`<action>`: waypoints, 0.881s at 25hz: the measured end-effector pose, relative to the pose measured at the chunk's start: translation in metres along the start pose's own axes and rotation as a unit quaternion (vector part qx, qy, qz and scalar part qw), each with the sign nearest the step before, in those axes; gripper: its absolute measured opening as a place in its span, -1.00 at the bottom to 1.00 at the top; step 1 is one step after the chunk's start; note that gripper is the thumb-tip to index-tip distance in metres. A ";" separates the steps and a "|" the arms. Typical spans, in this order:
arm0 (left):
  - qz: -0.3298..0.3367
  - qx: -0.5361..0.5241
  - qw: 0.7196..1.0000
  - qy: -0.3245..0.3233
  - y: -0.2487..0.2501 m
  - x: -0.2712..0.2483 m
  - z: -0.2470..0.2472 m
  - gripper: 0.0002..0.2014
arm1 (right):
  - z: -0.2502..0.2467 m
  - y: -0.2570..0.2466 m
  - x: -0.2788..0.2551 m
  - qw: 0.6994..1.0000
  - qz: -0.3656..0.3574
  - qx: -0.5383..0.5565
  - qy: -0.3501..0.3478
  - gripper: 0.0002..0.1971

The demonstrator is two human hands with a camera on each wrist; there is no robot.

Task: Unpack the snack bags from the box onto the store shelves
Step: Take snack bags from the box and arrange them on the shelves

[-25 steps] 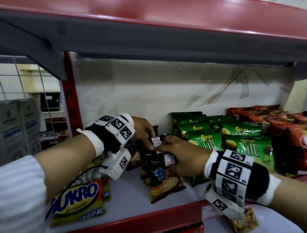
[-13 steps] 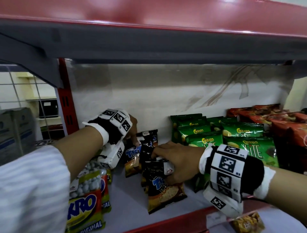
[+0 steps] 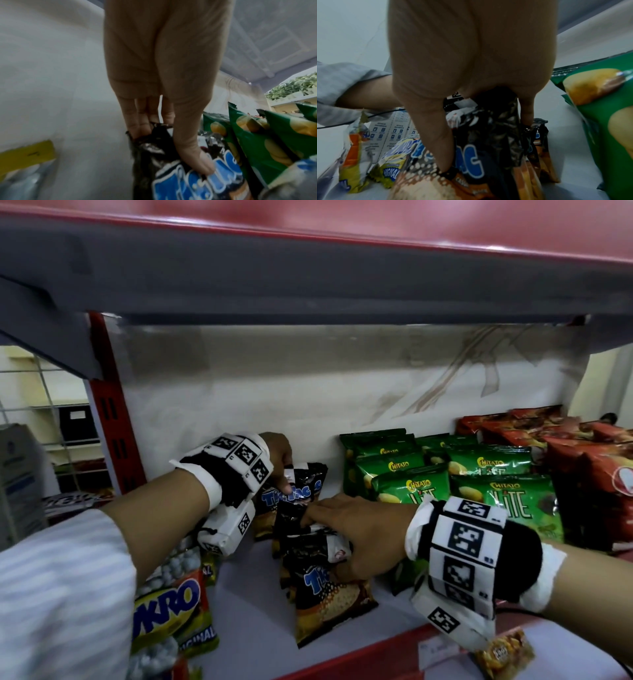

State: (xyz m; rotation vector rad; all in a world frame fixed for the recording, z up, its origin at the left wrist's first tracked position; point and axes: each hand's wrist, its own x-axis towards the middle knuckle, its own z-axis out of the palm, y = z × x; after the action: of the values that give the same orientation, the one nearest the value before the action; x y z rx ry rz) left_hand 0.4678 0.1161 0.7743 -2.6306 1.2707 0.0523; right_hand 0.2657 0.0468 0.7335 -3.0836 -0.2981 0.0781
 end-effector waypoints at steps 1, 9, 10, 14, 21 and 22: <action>-0.006 -0.011 1.000 0.006 0.002 0.001 0.002 -0.45 | 0.000 0.000 0.000 1.000 -0.002 0.002 -0.001 -0.30; -0.001 -0.045 0.999 0.009 0.001 0.011 0.018 -0.56 | -0.004 0.001 0.007 1.000 0.006 0.011 0.003 -0.29; -0.010 -0.047 0.999 0.018 -0.001 0.011 0.019 -0.55 | -0.005 0.000 0.011 1.000 0.011 0.003 -0.001 -0.30; 0.025 -0.059 0.998 0.006 -0.007 0.008 0.011 -0.45 | -0.011 -0.001 0.035 0.998 0.041 -0.029 -0.035 -0.22; 0.051 -0.161 0.985 0.019 -0.025 -0.004 -0.001 -0.61 | -0.008 0.000 0.056 0.994 0.077 -0.068 -0.048 -0.15; 0.046 -0.144 0.988 0.026 -0.021 -0.006 0.000 -0.60 | -0.007 -0.002 0.056 0.994 0.074 -0.065 -0.040 -0.15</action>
State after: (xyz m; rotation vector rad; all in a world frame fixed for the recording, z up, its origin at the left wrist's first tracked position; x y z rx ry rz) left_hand 0.4807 0.1336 0.7792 -2.8259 1.5046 0.1985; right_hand 0.3204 0.0595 0.7376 -3.2331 -0.0781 0.1954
